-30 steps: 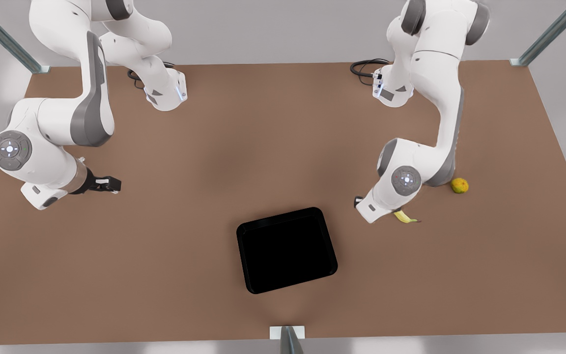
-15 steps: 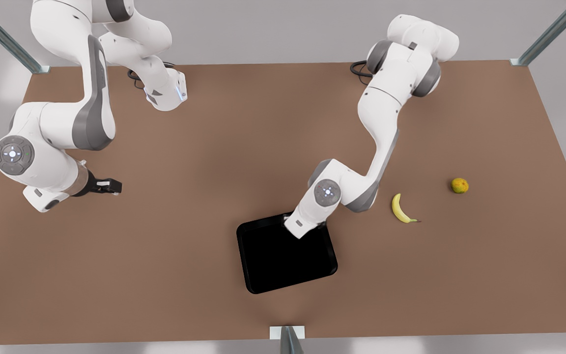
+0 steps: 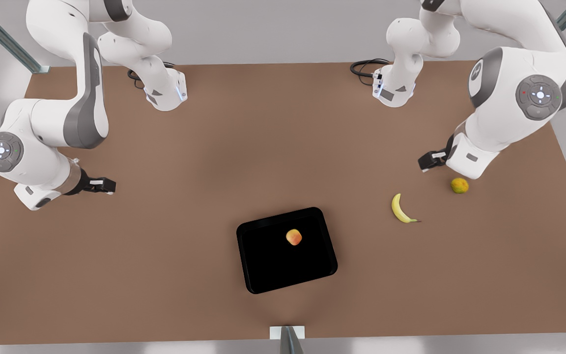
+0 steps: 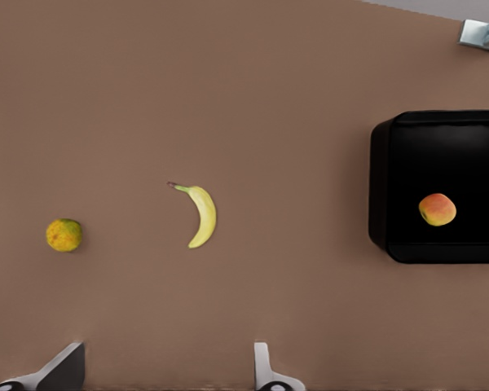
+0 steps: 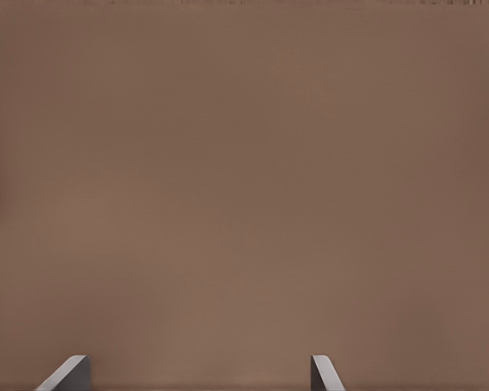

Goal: Place the storage box in the middle with the right arm, and place the apple in the storage box with the left arm

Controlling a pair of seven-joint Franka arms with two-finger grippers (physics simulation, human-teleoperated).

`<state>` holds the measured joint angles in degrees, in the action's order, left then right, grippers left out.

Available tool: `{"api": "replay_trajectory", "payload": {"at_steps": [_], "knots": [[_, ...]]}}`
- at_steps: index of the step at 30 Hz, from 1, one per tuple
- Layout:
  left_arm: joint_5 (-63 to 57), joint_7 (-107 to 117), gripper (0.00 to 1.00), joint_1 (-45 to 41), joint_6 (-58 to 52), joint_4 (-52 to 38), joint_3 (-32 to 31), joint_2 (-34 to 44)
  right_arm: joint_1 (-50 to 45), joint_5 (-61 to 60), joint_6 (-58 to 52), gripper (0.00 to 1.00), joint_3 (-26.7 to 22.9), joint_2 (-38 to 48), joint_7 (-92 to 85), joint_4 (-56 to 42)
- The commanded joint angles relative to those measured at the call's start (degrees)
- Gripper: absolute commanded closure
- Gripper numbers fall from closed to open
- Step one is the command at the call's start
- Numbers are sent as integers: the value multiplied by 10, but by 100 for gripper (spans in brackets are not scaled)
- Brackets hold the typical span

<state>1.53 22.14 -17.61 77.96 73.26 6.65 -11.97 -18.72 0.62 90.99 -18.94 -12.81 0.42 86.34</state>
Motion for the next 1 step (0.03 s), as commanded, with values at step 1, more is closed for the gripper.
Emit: {"api": "replay_trajectory", "payload": {"at_steps": [1], "knots": [[-6,-147,0,2,-71,4,-3,5,0,0,0,0,0,1,-1,0]]}}
